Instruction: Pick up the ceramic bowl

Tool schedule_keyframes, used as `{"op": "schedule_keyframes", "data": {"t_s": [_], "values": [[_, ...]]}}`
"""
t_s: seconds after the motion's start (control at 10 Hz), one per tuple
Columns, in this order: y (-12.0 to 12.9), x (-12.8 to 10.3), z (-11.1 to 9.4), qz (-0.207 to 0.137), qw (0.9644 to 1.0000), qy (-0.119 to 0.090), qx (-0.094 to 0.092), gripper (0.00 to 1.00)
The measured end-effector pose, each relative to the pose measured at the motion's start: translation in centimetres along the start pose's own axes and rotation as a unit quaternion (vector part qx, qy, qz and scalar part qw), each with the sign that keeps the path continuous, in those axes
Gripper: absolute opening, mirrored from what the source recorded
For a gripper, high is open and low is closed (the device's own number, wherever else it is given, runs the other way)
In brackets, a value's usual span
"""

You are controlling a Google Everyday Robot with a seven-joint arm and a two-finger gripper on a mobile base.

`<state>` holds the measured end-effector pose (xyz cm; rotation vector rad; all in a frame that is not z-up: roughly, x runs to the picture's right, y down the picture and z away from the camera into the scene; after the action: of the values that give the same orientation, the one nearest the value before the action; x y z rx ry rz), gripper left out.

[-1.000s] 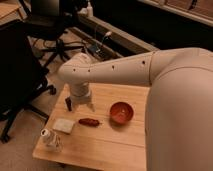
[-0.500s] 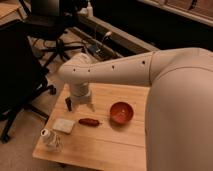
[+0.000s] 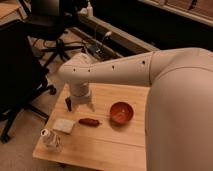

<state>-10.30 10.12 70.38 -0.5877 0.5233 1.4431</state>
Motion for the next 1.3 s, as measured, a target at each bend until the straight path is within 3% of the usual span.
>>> {"op": "schedule_keyframes", "data": {"t_s": [0.2, 0.6, 0.8, 1.0, 1.3], "values": [[-0.3, -0.5, 0.1, -0.001, 0.9999, -0.011, 0.001, 0.65], [-5.5, -3.3, 0.6, 0.028, 0.9956, -0.080, 0.040, 0.65], [-7.5, -3.5, 1.4, 0.040, 0.9929, -0.099, 0.053, 0.65], [-9.8, -3.1, 3.5, 0.055, 0.9910, -0.102, 0.068, 0.65], [-12.2, -2.7, 7.0, 0.079, 0.9911, -0.082, 0.069, 0.65]]}}
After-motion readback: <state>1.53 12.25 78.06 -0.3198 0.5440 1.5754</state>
